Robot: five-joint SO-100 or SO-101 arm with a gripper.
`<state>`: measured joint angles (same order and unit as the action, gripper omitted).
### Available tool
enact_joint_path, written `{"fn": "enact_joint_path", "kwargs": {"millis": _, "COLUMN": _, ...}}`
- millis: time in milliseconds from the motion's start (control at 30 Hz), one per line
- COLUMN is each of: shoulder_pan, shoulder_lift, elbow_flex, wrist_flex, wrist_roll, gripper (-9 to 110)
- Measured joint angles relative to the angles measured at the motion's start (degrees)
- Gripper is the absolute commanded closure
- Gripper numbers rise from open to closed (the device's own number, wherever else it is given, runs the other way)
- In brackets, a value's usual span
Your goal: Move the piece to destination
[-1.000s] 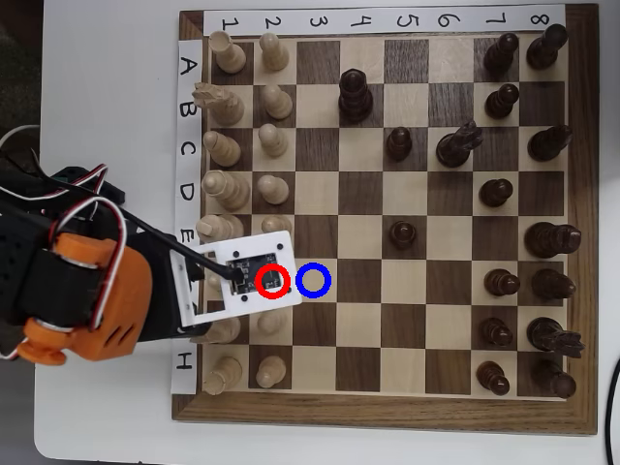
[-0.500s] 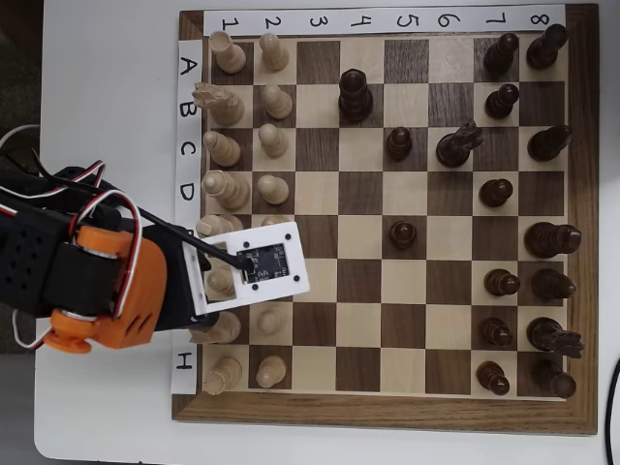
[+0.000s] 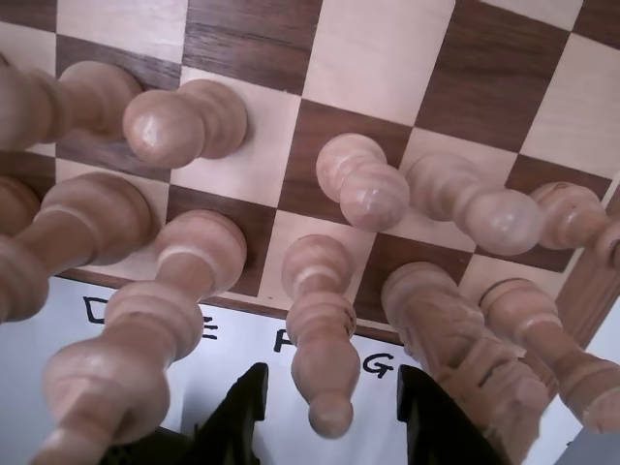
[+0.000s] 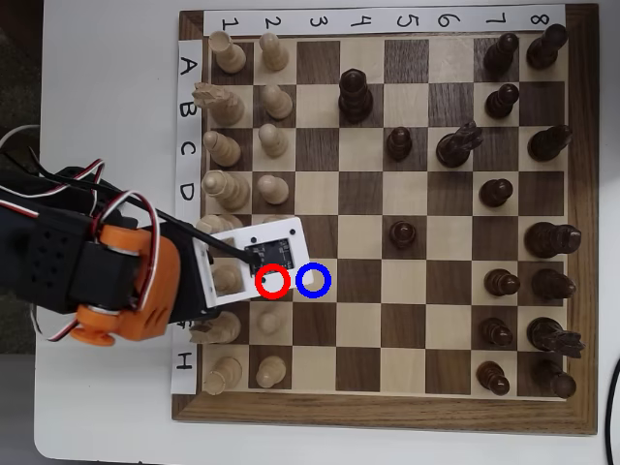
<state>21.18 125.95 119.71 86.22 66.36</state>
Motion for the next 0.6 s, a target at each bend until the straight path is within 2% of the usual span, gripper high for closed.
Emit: {"fn": "enact_joint_path", "kwargs": {"millis": 600, "shoulder_pan": 1.6, "shoulder_lift": -0.8, "elbow_flex": 6.3, "wrist_flex": -7.4, "wrist_roll": 0.0, "gripper": 89}}
